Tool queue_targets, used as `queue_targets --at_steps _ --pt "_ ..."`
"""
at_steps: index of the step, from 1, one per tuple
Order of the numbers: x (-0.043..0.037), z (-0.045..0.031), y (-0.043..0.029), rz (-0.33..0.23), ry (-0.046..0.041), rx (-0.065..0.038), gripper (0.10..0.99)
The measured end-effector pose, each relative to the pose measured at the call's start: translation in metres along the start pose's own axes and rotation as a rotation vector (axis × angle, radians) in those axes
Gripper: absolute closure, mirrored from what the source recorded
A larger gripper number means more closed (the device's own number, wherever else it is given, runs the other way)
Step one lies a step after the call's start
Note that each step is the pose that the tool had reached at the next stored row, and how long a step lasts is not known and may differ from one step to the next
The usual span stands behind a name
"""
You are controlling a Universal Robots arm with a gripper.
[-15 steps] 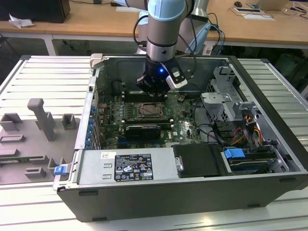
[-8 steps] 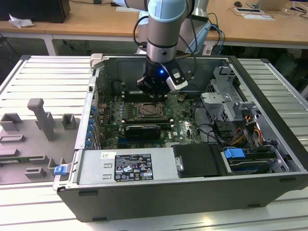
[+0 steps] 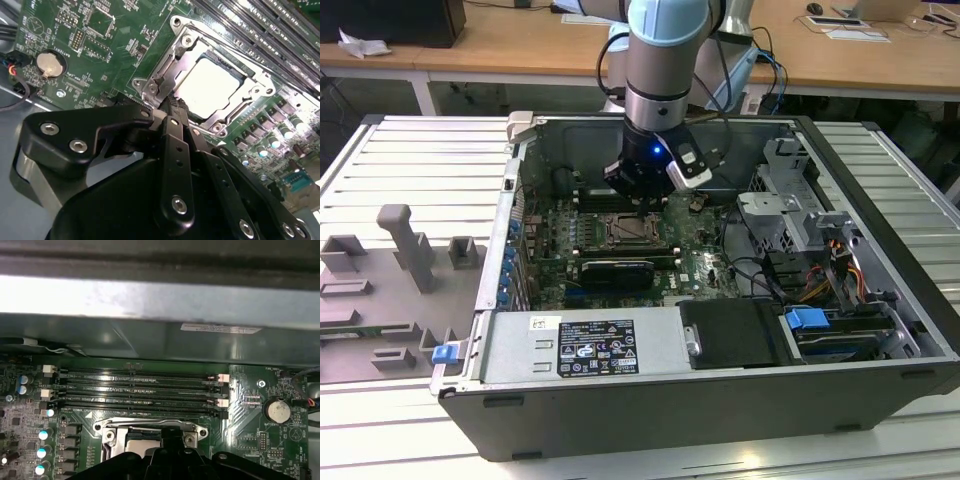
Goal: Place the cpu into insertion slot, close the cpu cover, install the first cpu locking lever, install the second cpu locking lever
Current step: 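Install the second cpu locking lever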
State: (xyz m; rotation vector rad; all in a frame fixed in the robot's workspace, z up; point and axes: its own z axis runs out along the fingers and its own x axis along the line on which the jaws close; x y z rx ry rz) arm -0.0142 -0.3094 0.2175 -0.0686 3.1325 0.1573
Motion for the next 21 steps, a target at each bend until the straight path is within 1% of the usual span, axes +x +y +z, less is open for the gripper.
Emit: queue_targets --at_steps 4,8,14,17,18,19,21 --pt "0.0 -0.0072 0.0007 0.0 0.0 0.0 0.98" --pt "0.0001 -0.0075 -0.0018 0.0 0.0 0.0 0.98" --pt "0.0004 -0.0081 -0.0094 0.0 0.0 0.0 0.98" --pt "0.0004 -0.0098 -0.0094 0.0 0.0 0.0 0.98" --pt "0.0004 -0.0114 -0.0092 0.0 0.0 0.0 0.98" --pt "0.0004 -0.0144 -0.0089 0.0 0.0001 0.0 0.98" --pt "0.0003 -0.0153 -0.0095 0.0 -0.0001 0.0 0.98"
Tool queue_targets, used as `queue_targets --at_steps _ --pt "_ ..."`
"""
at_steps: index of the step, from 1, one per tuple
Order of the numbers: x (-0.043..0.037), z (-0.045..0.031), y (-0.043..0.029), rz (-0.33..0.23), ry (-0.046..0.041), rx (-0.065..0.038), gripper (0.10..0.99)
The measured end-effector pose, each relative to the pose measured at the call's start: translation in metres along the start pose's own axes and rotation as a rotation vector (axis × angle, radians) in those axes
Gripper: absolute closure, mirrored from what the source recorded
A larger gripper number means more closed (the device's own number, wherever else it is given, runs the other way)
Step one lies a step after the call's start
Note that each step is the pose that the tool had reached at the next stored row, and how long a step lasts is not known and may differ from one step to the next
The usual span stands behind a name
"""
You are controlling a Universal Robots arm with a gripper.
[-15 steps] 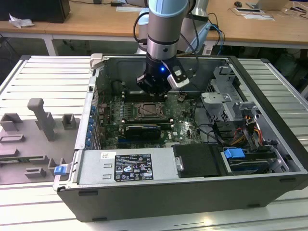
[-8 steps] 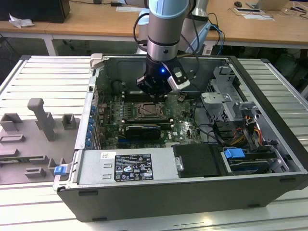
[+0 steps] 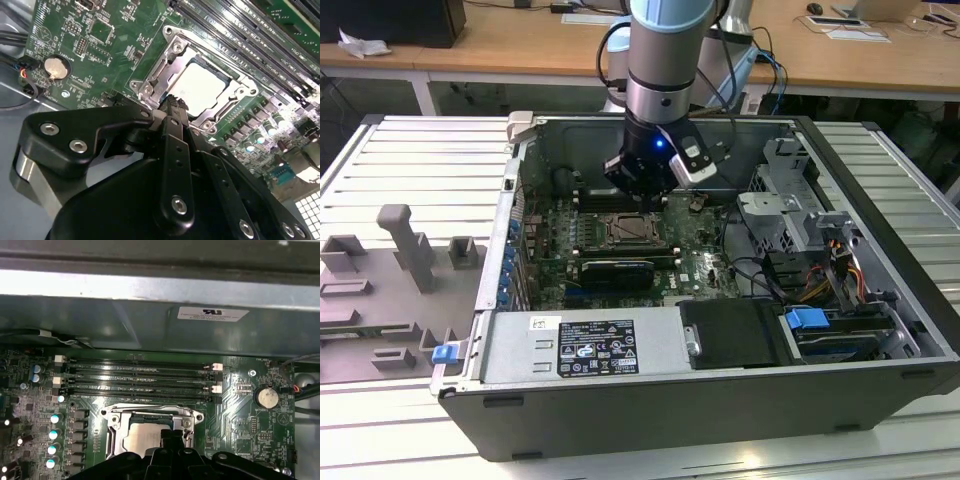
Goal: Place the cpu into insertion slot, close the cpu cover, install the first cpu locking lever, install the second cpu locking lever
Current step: 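Install the second cpu locking lever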
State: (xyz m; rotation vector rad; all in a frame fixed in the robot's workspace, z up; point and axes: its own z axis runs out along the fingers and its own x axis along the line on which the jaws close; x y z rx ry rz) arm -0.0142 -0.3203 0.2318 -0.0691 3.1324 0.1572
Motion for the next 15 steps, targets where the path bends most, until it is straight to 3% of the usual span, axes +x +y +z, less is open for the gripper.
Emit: queue_targets --at_steps 5,10,13,14,15 --pt "0.0006 -0.0013 -0.0124 0.0 0.0001 0.0 0.98" --pt "0.0006 -0.01 -0.0135 0.0 0.0 0.0 0.98" --pt "0.0011 -0.011 -0.0231 0.0 -0.0001 -0.002 0.98" --pt "0.0012 -0.0112 -0.0265 0.0 0.0005 -0.009 0.98" --pt "0.0012 -0.0113 -0.0274 0.001 0.0023 -0.024 0.98"
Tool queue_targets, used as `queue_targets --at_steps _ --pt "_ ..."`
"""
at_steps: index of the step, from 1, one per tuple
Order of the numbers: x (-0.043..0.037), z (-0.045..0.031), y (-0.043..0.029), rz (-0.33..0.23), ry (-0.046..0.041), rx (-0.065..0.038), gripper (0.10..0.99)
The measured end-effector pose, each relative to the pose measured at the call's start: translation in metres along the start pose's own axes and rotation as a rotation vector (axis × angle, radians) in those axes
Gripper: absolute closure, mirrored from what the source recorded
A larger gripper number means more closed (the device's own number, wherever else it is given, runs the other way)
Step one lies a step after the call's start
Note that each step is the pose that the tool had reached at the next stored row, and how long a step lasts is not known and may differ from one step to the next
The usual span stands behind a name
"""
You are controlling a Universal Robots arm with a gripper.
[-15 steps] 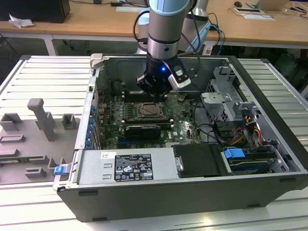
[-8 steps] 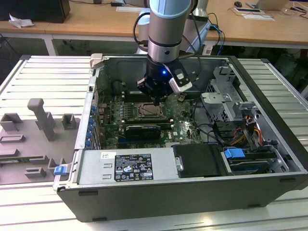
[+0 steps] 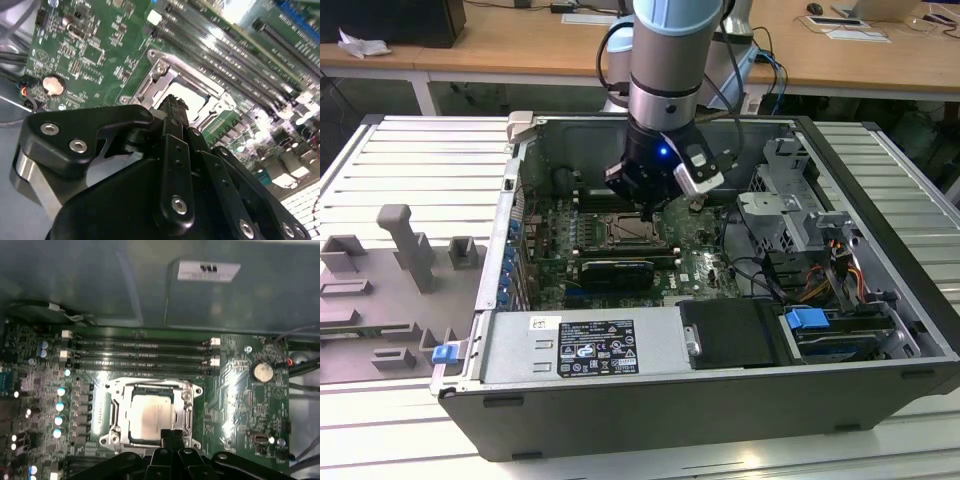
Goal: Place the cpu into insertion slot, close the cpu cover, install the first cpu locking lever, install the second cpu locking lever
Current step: 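Install the second cpu locking lever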
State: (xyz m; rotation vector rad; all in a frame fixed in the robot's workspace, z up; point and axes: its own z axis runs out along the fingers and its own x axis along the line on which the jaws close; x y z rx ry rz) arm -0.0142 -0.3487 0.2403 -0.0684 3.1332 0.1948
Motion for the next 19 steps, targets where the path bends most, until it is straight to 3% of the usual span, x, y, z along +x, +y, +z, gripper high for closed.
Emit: queue_targets --at_steps 1,2,6,11,15,19 --pt "0.0 -0.0001 -0.0009 0.0 0.0016 -0.021 0.98" --pt "0.0002 -0.0001 -0.0057 0.0 0.0022 -0.035 0.98" --pt "0.001 -0.0013 -0.0233 0.0 0.0023 -0.034 0.98" --pt "0.0059 -0.0015 -0.0325 0.0 0.0022 -0.036 0.98" --pt "0.0253 -0.0013 -0.0369 0.0 0.0021 -0.039 0.98" --pt "0.0386 0.0074 -0.0386 0.0 0.0019 -0.042 0.98"
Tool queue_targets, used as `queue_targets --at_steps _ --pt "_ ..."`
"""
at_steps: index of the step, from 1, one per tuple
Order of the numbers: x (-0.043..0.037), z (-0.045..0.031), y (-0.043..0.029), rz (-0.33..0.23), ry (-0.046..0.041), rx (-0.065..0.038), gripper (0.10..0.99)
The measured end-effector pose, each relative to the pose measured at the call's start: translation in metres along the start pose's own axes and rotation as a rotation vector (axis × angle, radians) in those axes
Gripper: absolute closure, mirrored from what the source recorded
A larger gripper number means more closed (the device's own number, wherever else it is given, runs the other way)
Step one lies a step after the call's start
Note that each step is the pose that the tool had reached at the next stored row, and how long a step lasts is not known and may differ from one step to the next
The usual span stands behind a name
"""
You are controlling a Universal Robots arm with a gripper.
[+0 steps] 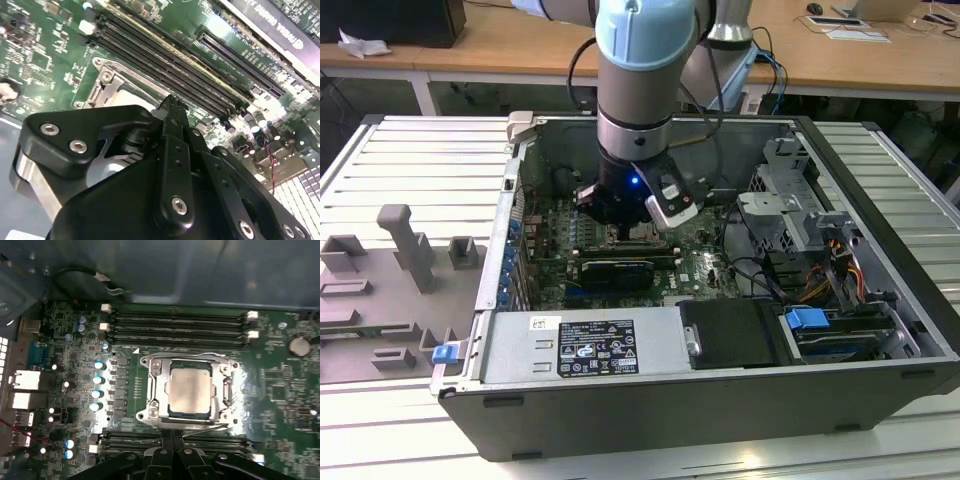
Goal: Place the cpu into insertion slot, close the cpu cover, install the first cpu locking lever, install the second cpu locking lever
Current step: 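Install the second cpu locking lever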
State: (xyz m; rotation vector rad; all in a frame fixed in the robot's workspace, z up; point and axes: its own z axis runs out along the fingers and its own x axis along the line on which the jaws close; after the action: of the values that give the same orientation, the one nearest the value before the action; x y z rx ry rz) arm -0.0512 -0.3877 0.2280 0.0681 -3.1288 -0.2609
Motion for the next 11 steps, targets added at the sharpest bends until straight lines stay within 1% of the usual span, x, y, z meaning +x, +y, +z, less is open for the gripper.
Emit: queue_targets --at_steps 2,7,10,11 --pt "0.0031 0.0065 -0.001 -0.001 0.0001 -0.001 0.98" --pt "0.0108 0.0113 -0.002 -0.002 -0.0004 -0.016 0.98" --pt "0.0125 0.0127 -0.0024 -0.002 -0.0007 -0.025 0.98" --pt "0.0143 0.0136 -0.003 -0.002 -0.001 -0.032 0.98"
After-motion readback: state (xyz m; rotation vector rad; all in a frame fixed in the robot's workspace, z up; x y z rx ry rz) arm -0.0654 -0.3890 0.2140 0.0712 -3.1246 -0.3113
